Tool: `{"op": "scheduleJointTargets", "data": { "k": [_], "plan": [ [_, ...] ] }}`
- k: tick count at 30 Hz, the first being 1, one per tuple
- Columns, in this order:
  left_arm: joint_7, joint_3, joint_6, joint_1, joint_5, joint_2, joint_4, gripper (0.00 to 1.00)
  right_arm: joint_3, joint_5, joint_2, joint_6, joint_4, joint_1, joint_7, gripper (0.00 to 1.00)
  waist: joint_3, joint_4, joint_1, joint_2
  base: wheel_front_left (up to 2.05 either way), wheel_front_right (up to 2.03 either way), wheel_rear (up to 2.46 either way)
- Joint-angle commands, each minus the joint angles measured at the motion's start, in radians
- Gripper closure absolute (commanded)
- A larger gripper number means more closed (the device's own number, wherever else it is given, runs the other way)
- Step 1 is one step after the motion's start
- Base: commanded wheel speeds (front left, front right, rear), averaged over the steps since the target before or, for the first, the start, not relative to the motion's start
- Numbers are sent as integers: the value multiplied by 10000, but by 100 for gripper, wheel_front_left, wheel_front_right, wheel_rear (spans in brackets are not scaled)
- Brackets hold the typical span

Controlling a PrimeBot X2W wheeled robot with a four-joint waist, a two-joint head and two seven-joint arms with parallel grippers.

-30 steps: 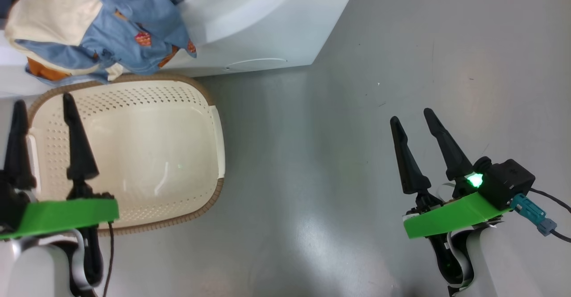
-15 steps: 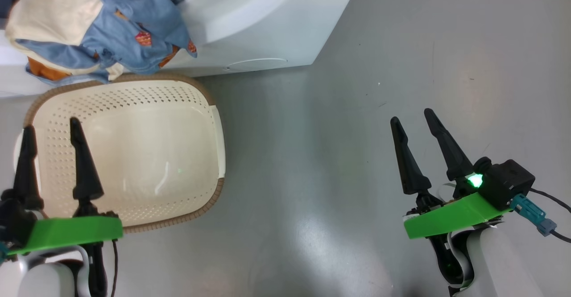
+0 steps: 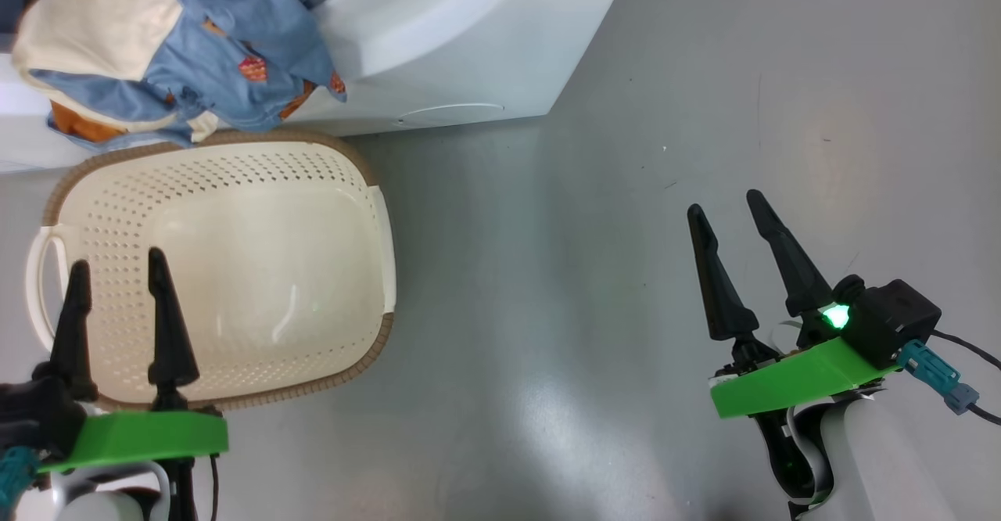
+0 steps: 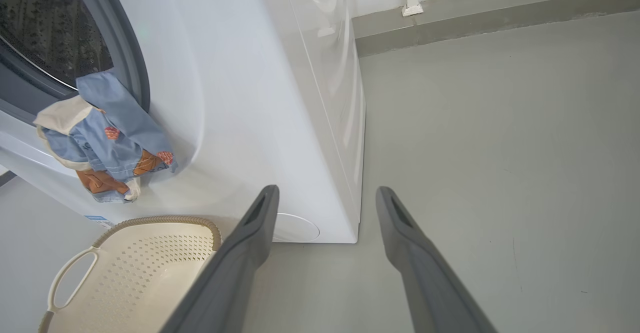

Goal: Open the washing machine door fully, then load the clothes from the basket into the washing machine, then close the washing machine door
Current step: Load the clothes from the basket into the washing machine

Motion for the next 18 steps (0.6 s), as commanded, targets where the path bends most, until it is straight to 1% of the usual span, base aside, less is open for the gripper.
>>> {"op": "scheduleJointTargets", "data": {
  "k": [1, 18],
  "plan": [
    [-53, 390, -42, 277, 129, 140, -175, 0, 181, -94, 29, 29, -246, 366, -48, 0, 1, 9, 0, 0, 0, 0, 0],
    [-53, 378, -106, 513, 96, 41, 9, 0, 190, -66, 26, 29, -218, 349, -48, 0, -28, -10, 0, 0, 0, 0, 0]
  ]
}}
